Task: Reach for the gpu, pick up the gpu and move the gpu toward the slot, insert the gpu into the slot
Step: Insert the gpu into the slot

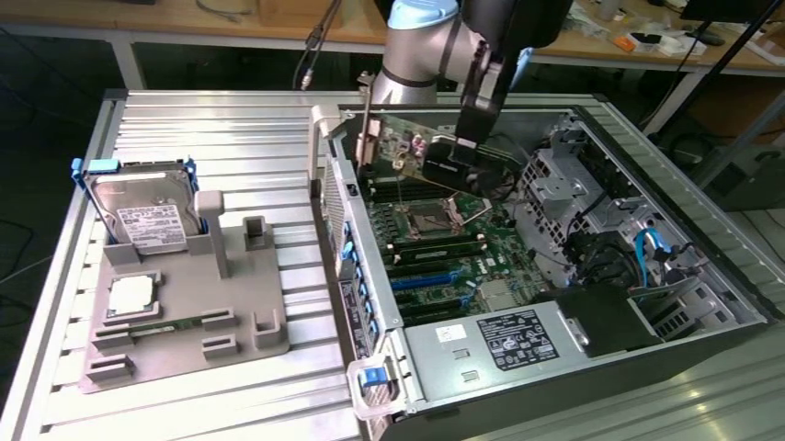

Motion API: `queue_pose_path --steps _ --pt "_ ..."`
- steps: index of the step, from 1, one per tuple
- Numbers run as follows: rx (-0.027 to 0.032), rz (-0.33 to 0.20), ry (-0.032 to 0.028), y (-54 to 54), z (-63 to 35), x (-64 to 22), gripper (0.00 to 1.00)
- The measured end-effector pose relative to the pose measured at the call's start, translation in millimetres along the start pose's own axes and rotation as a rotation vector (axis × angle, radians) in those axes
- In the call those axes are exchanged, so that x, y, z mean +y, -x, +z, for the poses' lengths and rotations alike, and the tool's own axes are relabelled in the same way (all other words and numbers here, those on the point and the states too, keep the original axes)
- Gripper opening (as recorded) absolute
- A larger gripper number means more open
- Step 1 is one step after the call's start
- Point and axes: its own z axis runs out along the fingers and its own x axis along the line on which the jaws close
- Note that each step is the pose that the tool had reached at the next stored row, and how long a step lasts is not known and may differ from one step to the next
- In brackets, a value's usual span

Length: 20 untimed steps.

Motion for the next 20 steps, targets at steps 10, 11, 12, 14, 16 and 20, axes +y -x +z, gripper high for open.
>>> queue_pose_path --steps 10,11,12,14,16,20 --pt "-0.0039 -0.114 0.0024 3.7 0.8 -5.8 0.27" --pt "-0.0042 -0.124 0.0026 4.0 0.9 -6.3 0.27" --pt "-0.0047 -0.135 0.0028 4.4 1.0 -6.9 0.27" --pt "-0.0055 -0.161 0.0034 5.1 1.2 -8.1 0.27" --pt "-0.0063 -0.186 0.0039 5.8 1.3 -9.2 0.27" --pt "-0.0079 -0.232 0.0049 7.0 1.6 -11.1 0.27"
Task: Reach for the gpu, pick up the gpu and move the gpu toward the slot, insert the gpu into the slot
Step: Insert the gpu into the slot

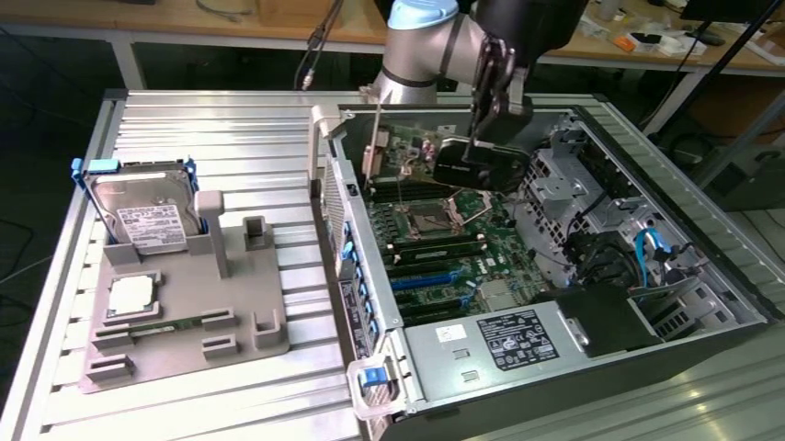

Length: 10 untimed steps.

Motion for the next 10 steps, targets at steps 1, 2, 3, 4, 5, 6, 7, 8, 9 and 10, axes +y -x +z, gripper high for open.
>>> queue_pose_path --steps 1,2,3,4,5,6,7,8,9,10 --pt "-0.0008 -0.023 0.0005 0.3 0.2 -1.1 0.27" --pt "-0.0012 -0.035 0.0007 0.5 0.2 -1.6 0.27" --pt "-0.0016 -0.047 0.0009 0.7 0.3 -2.1 0.27" --pt "-0.0020 -0.058 0.0012 0.9 0.3 -2.6 0.27" --pt "-0.0024 -0.070 0.0014 1.1 0.4 -3.3 0.27" --pt "-0.0030 -0.086 0.0018 1.9 0.6 -5.2 0.27" --pt "-0.0033 -0.094 0.0020 2.8 0.9 -8.2 0.27" --pt "-0.0034 -0.099 0.0021 3.6 1.1 -10.6 0.27" --pt "-0.0035 -0.104 0.0022 4.5 1.3 -13.1 0.27" --pt "-0.0037 -0.108 0.0023 5.3 1.5 -15.5 0.27"
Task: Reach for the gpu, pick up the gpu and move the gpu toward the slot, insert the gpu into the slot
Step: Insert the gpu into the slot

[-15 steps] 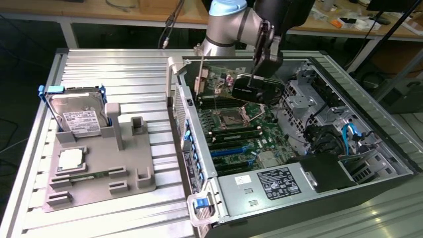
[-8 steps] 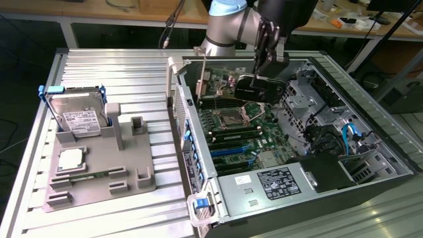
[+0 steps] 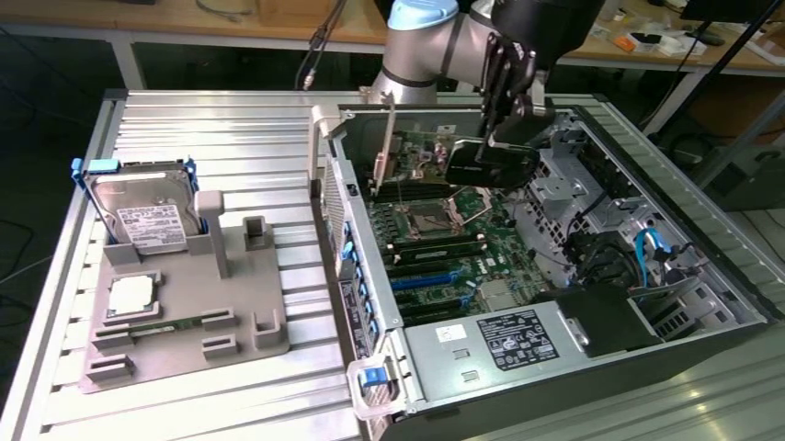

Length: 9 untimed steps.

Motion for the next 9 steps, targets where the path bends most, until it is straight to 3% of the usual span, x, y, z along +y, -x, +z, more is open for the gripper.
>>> queue_pose_path --steps 9 --pt "-0.0023 -0.068 0.0014 3.1 1.3 -14.2 0.27"
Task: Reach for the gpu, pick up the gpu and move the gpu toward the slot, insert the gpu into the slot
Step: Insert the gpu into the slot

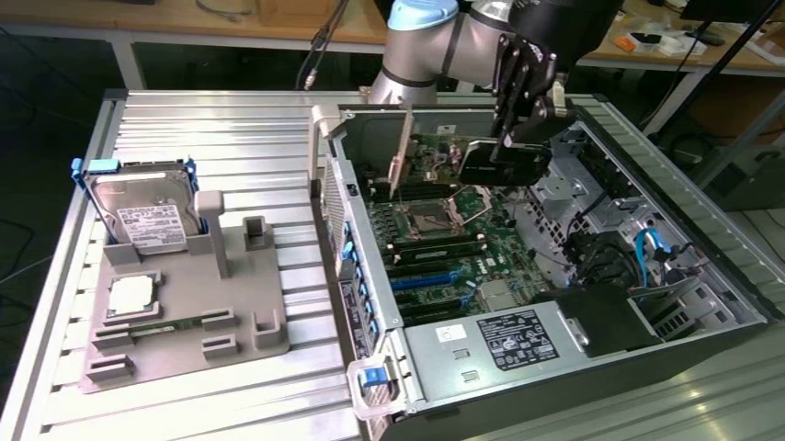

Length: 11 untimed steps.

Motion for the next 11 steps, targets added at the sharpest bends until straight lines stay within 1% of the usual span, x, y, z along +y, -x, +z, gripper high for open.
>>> queue_pose_path --steps 4,6,9,11 --pt "-0.0013 -0.041 0.0009 0.6 0.4 -3.7 0.27" --pt "-0.0014 -0.051 0.0010 1.1 0.7 -6.8 0.27" --pt "-0.0004 -0.043 0.0006 1.4 1.4 -9.1 0.27" --pt "0.0008 -0.012 0.0001 1.4 2.3 -9.1 0.27"
